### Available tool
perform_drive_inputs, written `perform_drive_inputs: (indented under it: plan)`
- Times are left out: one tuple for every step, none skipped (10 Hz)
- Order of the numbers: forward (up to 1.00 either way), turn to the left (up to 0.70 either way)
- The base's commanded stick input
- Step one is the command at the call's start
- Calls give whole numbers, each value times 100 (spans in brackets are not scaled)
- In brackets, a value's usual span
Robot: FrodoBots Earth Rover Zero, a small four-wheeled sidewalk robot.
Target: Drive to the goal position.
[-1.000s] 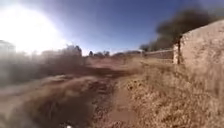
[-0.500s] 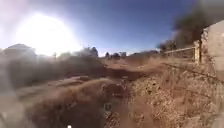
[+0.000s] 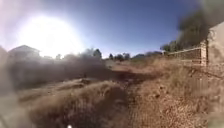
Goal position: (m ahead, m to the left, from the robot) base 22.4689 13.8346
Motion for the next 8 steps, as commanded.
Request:
perform_drive_inputs:
  plan:
    - [50,0]
    - [50,0]
    - [50,0]
    - [50,0]
    - [50,0]
    - [50,0]
    - [50,0]
    - [50,0]
